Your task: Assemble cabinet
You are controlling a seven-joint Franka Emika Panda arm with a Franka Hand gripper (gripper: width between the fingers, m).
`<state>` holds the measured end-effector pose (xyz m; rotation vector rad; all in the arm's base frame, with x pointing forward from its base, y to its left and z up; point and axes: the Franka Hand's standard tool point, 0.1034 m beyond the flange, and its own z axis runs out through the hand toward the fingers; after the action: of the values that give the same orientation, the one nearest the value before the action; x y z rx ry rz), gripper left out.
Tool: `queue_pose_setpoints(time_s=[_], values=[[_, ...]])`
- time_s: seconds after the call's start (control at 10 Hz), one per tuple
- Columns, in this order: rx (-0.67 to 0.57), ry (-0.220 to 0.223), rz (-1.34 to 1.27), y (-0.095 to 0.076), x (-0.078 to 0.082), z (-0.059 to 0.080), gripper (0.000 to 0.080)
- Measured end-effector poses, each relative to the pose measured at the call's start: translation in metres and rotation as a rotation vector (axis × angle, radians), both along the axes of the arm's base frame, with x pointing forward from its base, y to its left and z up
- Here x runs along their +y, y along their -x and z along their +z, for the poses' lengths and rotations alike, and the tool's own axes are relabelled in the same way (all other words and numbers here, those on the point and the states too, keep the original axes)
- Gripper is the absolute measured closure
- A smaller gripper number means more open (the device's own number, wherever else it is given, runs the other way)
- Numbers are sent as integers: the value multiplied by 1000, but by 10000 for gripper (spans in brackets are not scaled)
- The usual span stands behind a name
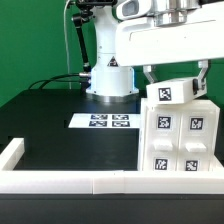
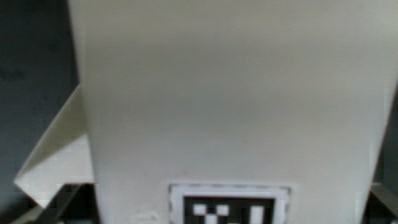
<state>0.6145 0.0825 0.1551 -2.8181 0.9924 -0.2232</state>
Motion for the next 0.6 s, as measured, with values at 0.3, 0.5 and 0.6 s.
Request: queue_pose_setpoints(time_s=[0.3, 0.5, 0.6], values=[[16, -43, -166, 0, 0, 0, 239], [28, -74, -274, 0, 1, 0, 239], [35, -93, -337, 0, 1, -1, 239]])
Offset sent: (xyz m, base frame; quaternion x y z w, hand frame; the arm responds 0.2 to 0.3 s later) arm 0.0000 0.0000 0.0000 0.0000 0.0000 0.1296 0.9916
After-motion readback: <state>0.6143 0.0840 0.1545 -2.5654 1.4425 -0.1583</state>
